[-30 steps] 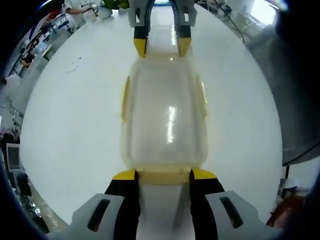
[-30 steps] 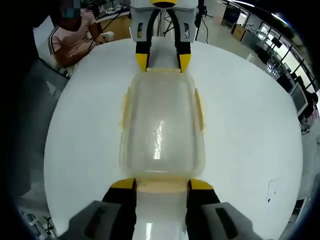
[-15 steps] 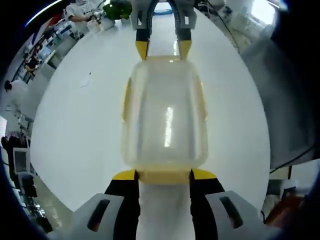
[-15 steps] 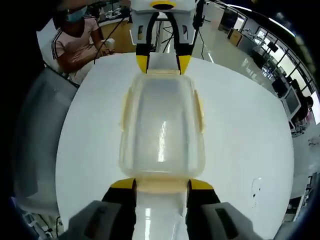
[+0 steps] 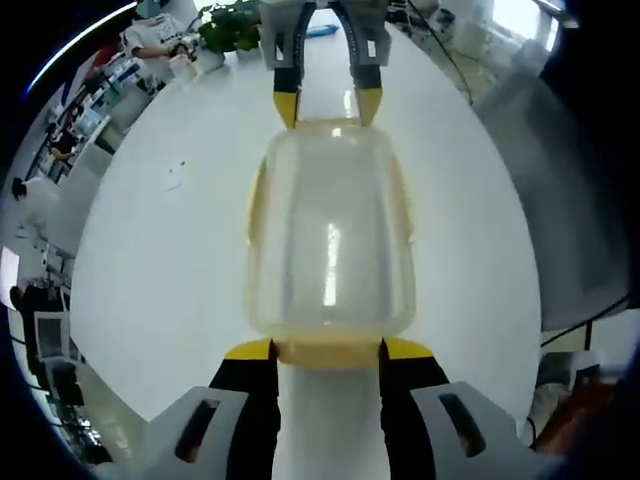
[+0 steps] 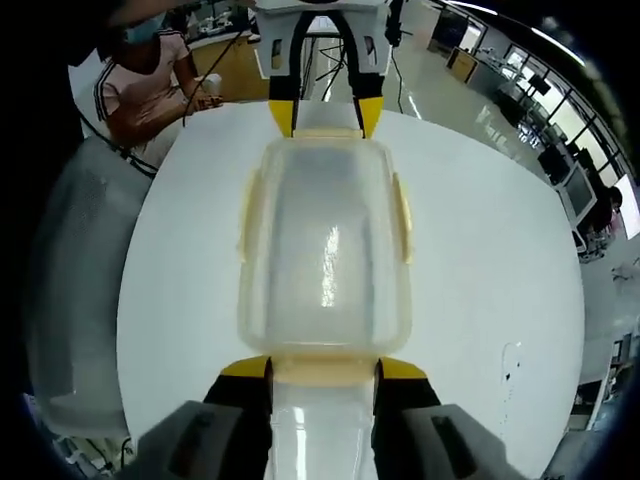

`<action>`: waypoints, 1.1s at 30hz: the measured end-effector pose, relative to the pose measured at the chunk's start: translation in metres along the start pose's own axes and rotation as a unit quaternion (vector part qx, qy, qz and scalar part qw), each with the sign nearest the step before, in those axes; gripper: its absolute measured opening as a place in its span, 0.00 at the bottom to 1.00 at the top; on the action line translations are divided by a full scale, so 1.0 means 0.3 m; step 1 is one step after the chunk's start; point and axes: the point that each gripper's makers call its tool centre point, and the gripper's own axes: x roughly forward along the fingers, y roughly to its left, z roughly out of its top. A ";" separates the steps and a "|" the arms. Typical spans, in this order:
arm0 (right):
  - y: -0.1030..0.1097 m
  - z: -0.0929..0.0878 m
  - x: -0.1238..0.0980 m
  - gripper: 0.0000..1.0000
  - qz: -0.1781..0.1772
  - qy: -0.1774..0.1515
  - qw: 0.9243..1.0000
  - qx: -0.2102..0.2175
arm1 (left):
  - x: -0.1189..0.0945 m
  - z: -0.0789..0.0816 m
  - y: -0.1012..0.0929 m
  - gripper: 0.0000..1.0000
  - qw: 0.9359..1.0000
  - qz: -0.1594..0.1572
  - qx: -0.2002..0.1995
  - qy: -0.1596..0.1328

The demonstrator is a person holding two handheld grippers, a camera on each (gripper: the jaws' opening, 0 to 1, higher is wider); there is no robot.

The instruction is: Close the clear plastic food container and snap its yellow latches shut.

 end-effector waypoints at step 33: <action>0.006 -0.155 -0.075 0.36 -0.014 -0.043 0.999 0.004 | 0.026 0.174 0.005 0.35 1.000 0.004 0.005 0.005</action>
